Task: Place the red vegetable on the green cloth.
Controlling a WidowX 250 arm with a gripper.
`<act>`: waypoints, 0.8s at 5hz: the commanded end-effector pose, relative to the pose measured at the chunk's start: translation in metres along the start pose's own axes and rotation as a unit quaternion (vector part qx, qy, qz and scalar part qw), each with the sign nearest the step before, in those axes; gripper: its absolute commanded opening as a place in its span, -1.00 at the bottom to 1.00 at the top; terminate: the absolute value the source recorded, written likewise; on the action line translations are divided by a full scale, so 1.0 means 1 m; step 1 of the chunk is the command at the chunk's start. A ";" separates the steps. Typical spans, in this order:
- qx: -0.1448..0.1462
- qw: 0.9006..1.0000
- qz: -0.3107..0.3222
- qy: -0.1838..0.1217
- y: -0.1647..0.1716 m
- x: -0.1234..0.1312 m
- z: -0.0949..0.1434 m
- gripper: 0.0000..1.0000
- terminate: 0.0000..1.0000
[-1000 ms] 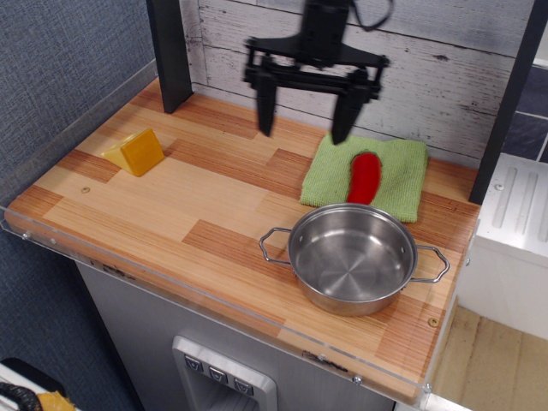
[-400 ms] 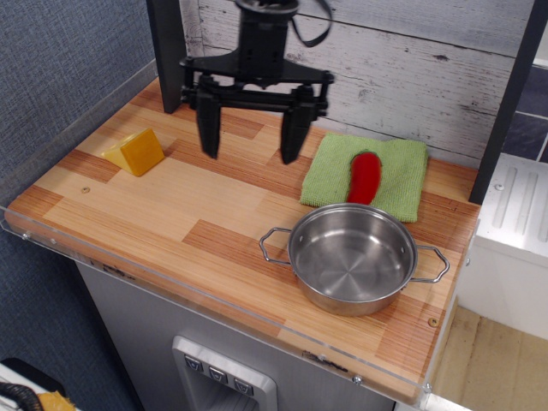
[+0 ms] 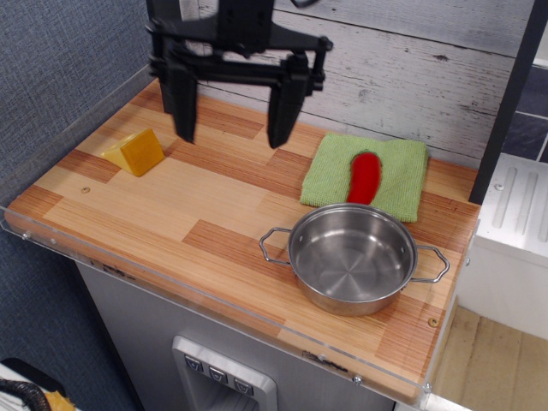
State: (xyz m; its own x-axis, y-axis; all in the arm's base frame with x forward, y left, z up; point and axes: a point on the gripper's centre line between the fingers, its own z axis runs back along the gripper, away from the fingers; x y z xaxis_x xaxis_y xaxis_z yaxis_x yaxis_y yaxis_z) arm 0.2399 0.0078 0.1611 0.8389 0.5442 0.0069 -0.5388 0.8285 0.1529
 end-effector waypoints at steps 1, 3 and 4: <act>0.017 1.000 0.025 0.002 0.022 -0.011 0.046 1.00 -1.00; -0.002 0.999 0.035 -0.001 0.035 -0.016 0.060 1.00 -1.00; -0.002 0.999 0.035 -0.001 0.035 -0.016 0.060 1.00 1.00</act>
